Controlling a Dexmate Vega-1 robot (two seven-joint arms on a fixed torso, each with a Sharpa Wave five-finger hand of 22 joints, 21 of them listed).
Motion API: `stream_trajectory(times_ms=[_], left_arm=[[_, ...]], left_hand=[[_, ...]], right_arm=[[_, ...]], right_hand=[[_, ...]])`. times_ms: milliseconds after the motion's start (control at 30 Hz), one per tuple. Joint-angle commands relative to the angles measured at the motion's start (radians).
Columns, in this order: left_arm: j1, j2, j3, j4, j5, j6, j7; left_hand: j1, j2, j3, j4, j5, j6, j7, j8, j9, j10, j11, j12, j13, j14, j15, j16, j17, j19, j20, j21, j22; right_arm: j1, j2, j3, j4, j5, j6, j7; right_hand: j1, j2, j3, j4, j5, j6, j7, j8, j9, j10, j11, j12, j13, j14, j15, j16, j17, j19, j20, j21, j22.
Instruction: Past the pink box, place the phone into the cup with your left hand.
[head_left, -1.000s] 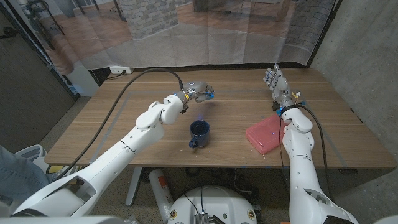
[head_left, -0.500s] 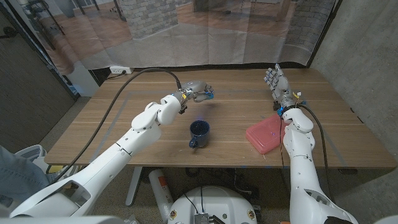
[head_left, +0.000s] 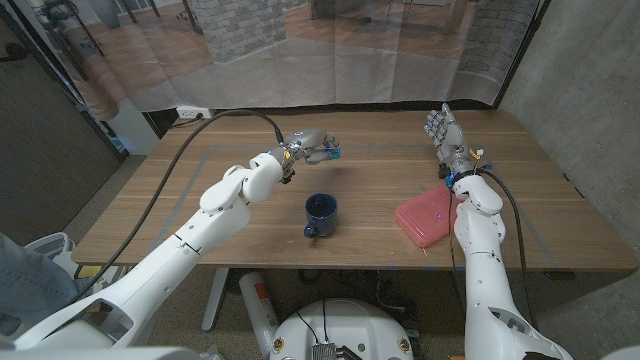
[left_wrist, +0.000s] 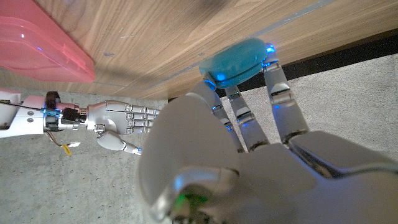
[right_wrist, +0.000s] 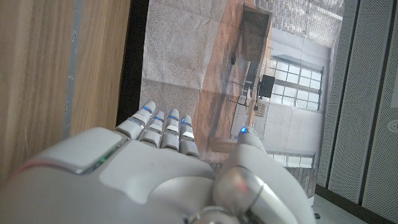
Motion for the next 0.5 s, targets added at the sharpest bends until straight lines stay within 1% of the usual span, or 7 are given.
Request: stream_trajectory(times_ms=[33, 267, 433, 500], left_arm=[[0.025, 0.018, -0.042, -0.019, -0.048, -0.02, -0.005], [0.037, 0.025, -0.064, -0.033, -0.074, -0.031, -0.007], [0.05, 0.03, -0.092, -0.048, -0.128, -0.045, -0.027], [0.057, 0.032, -0.104, -0.054, -0.152, -0.052, -0.034]], left_hand=[[-0.005, 0.001, 0.006, 0.005, 0.001, -0.001, 0.0, -0.002, 0.003, -0.003, -0.001, -0.004, 0.006, 0.002, -0.021, -0.004, 0.002, 0.026, -0.032, -0.004, 0.002], [-0.007, 0.001, 0.007, 0.006, 0.001, 0.001, 0.001, -0.003, 0.003, -0.002, -0.003, -0.005, 0.007, 0.003, -0.021, -0.006, 0.003, 0.022, -0.032, -0.006, 0.002], [-0.008, 0.001, 0.008, 0.006, 0.001, 0.001, 0.0, -0.003, 0.003, 0.0, 0.0, -0.005, 0.008, 0.002, -0.021, -0.007, 0.003, 0.022, -0.032, -0.006, 0.002], [-0.009, 0.001, 0.009, 0.006, 0.001, 0.003, 0.0, -0.003, 0.003, -0.001, -0.003, -0.006, 0.008, 0.003, -0.021, -0.007, 0.003, 0.02, -0.032, -0.007, 0.002]], right_arm=[[-0.01, 0.006, -0.007, -0.014, -0.009, 0.002, -0.018], [-0.015, 0.008, -0.007, -0.021, -0.004, 0.004, -0.023], [-0.018, 0.009, -0.005, -0.024, 0.0, 0.006, -0.026], [-0.02, 0.009, -0.005, -0.027, 0.0, 0.008, -0.029]], right_hand=[[0.006, -0.005, 0.003, -0.006, 0.004, 0.004, -0.003, 0.005, 0.005, 0.006, 0.004, 0.003, 0.005, 0.008, -0.001, 0.008, 0.004, 0.003, 0.001, 0.008, 0.006], [0.006, -0.005, 0.003, -0.006, 0.004, 0.005, -0.004, 0.005, 0.005, 0.006, 0.003, 0.003, 0.005, 0.008, -0.001, 0.008, 0.004, 0.003, 0.0, 0.008, 0.006], [0.006, -0.005, 0.003, -0.006, 0.004, 0.005, -0.003, 0.005, 0.005, 0.006, 0.003, 0.004, 0.005, 0.008, -0.001, 0.008, 0.004, 0.003, 0.0, 0.008, 0.006], [0.006, -0.005, 0.003, -0.006, 0.004, 0.005, -0.002, 0.005, 0.005, 0.007, 0.003, 0.004, 0.005, 0.008, -0.001, 0.008, 0.004, 0.003, 0.0, 0.008, 0.006]])
